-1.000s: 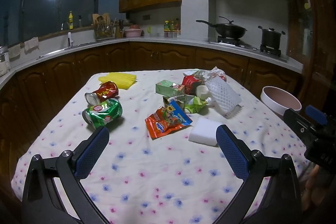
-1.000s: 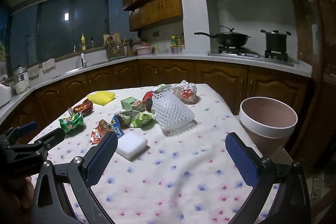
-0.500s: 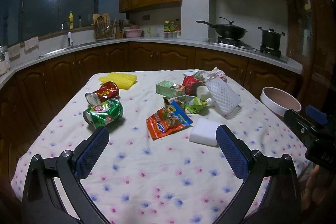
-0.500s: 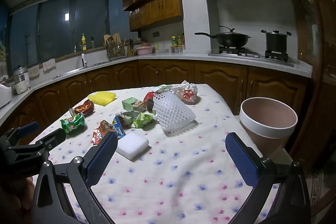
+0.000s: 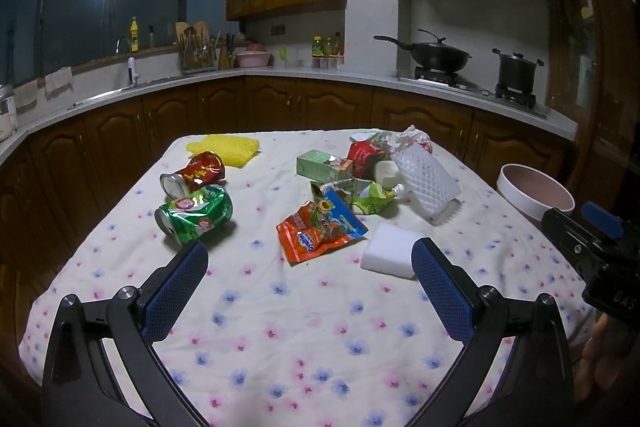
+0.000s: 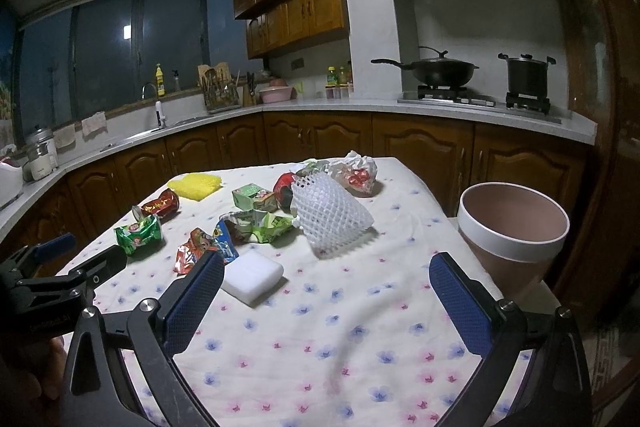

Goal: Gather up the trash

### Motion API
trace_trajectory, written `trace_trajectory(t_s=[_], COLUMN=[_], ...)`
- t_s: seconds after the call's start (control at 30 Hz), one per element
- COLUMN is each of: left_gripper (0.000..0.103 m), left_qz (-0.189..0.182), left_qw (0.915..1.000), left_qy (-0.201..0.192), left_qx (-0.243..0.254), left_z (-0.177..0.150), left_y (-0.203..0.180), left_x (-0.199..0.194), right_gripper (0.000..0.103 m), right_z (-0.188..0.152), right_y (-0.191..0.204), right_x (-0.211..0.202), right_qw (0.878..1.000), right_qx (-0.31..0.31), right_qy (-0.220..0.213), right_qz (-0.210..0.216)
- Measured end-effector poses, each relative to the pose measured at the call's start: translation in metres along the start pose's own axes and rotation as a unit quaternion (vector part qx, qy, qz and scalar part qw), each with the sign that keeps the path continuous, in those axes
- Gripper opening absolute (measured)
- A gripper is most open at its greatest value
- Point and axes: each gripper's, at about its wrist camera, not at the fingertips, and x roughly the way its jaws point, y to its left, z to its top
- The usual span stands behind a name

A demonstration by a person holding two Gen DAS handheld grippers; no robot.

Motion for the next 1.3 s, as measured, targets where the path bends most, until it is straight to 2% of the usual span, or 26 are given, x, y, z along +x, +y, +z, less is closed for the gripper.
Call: trace_trajectory(t_s=[0.33, 0.63, 0.97, 1.17, 1.3], left_gripper=[0.103, 0.103, 0.103, 0.102, 0.093], left_qz=[-0.014, -0.035, -0.036, -0.033, -0.039], left_qw=[0.9992, 0.996, 0.9879, 0.9828, 0.9798], left_qy=[0.036, 0.083, 0.146, 0.178, 0.192], left_qx=[-0.011, -0.006, 0.037, 0.038, 0.042], left_z=[0.002, 0.015, 0.034, 0.038, 0.04], left_y=[0.01, 0.015, 0.015, 0.022, 0.022], left_x=[0.023, 0.059, 0.118, 0.148, 0.163], right_gripper=[0.103, 0.103, 0.102, 0.101, 0.097], right_z=[0.001, 0.017, 0.044, 0.053, 0.054], right_y=[0.002, -0.006, -0.014, -0.013, -0.014], right_x=[0.01, 0.044, 0.104, 0.146, 0.176], right_qw=[1.0, 0.997, 0.991, 0.987, 0.984], right_qx=[0.008, 0.02, 0.034, 0.028, 0.015], right_qy=[0.021, 0.06, 0.112, 0.144, 0.168], right_qz=[0.013, 0.043, 0.072, 0.071, 0.061])
